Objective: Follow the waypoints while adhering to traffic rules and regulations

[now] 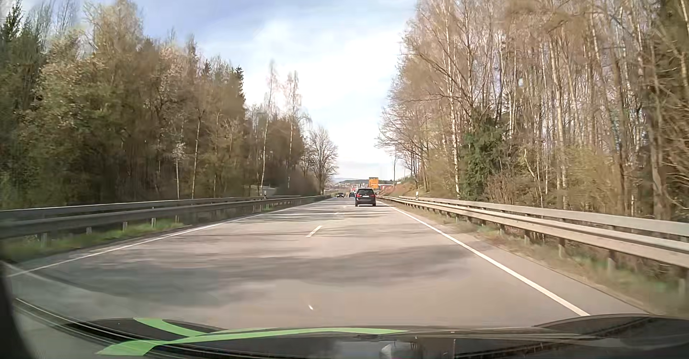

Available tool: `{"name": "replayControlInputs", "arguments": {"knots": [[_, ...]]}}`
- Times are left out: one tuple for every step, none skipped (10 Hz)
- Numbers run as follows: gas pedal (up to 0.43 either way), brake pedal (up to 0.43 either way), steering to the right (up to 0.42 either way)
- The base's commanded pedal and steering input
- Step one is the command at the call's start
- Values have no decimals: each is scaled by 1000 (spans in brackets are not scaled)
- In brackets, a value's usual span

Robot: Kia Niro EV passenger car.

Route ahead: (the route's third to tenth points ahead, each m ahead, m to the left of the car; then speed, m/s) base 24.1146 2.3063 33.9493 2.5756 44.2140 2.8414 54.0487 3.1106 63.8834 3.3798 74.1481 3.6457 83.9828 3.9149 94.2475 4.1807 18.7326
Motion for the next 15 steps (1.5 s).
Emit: {"name": "replayControlInputs", "arguments": {"knots": [[130, 0, 0], [130, 0, 0], [130, 0, -1], [118, 0, 0], [118, 0, -1], [118, 0, -2], [118, 0, -2], [118, 0, -2], [118, 0, -2], [118, 0, -2], [118, 0, -2], [130, 0, -2], [130, 0, -2], [130, 0, -2], [130, 0, -3]]}}
